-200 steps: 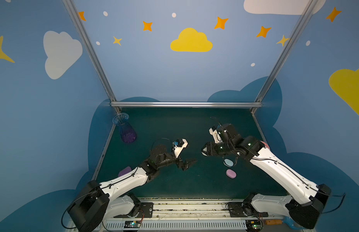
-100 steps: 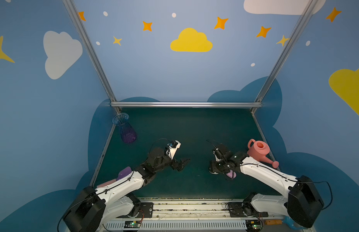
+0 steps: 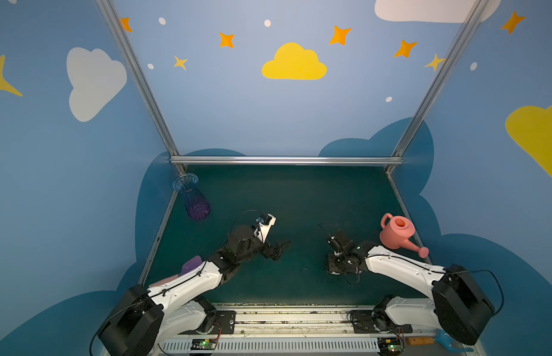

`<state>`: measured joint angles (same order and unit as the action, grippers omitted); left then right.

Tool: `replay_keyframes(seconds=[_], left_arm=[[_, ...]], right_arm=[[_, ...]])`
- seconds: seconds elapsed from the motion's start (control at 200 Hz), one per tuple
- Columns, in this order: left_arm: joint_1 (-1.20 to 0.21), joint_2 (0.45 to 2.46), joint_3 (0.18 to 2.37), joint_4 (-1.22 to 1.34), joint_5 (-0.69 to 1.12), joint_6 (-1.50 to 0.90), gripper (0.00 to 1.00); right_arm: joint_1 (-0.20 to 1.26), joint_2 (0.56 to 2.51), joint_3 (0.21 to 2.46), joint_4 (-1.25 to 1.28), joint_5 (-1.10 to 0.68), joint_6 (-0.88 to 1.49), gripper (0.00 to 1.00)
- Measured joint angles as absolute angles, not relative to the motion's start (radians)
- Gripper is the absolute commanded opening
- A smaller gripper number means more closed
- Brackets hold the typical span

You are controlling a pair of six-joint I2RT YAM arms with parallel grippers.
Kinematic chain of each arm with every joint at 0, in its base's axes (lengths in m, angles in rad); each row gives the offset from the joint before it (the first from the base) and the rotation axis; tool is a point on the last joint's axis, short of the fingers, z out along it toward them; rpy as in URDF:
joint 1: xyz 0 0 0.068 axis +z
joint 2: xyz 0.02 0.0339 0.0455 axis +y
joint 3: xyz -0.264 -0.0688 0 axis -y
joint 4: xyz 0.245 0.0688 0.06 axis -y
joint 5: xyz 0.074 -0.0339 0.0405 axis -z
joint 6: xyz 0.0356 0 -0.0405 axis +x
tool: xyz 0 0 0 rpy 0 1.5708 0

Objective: Insert wireless bluetooth earbuds into charging case
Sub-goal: Place the charging case at the bottom-right of the table.

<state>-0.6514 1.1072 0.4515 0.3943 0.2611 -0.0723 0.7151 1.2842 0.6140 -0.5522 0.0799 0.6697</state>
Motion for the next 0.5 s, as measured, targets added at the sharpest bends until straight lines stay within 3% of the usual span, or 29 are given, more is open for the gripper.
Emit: replay_keyframes(seconds=[0.12, 0.496], left_arm=[[-0.628, 1.087, 0.476, 0.351, 0.210, -0.091, 1.00], [-0.443, 0.935, 0.516, 0.134, 0.044, -0.150, 1.00]], right_arm=[[0.715, 1.275, 0.614, -0.560, 0.088, 0.674, 0.79], [0.691, 1.077, 0.693, -0.639, 0.157, 0.614, 0.96]])
